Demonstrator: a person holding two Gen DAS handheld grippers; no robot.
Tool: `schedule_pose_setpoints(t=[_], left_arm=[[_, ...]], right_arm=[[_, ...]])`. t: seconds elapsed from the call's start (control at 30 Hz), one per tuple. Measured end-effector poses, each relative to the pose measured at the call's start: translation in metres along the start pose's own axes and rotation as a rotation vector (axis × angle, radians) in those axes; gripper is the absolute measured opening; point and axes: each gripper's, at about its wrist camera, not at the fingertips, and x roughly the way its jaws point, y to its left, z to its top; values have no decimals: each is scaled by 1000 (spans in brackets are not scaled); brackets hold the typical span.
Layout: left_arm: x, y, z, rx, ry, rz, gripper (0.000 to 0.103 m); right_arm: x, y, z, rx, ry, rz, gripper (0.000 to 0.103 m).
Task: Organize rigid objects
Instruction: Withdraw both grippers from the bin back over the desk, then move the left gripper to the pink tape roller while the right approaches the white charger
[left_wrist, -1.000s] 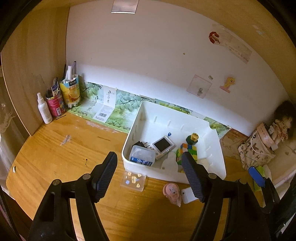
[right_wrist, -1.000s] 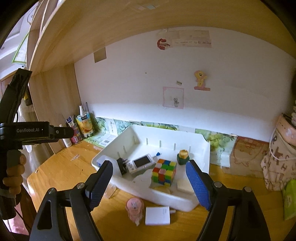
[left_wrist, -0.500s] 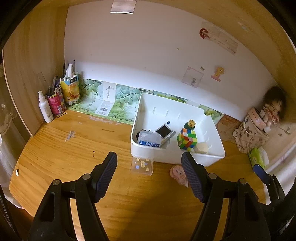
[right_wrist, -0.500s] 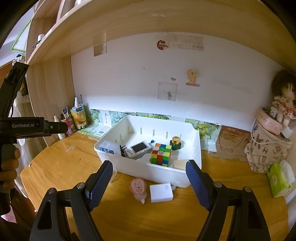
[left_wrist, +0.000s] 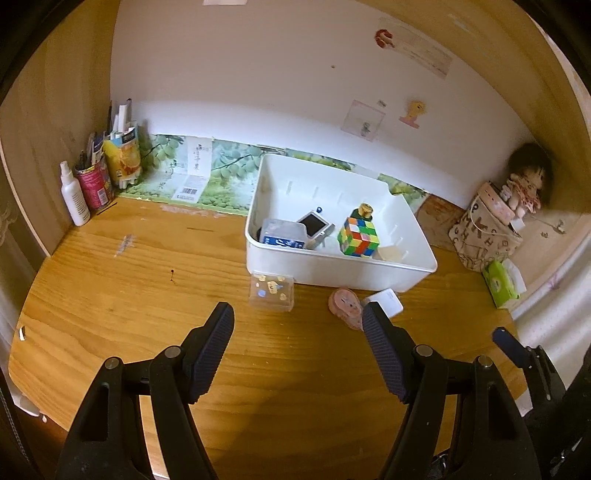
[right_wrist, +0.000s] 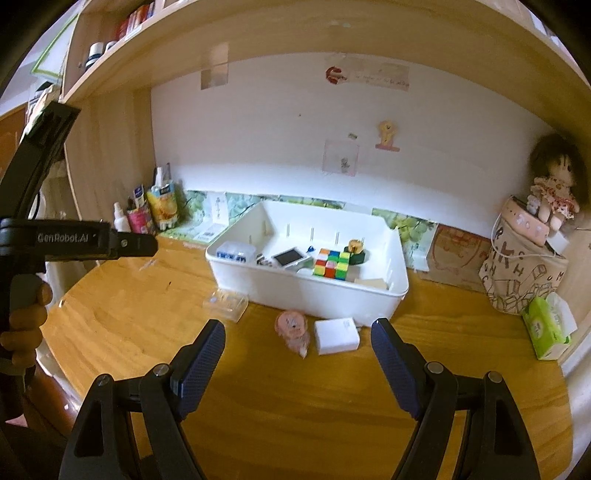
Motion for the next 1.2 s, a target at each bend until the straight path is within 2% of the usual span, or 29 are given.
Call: schedule_pose_setpoints(t=[0.17,0.57,0.83,1.2], left_arm=[[2,-11,1,17,-4,44,75],[29,-35,1,-71,57,182,75],[62,-54,2,-94,150,230,75],[118,-66,9,-188,317,228,75]], right_arm=[[9,-5,-6,-36,26,38,82],[40,-28,-3,-184,69,180,82],[61,-53,-3,-206,97,229,82],[103,-84,-4,-180,145,278,82]])
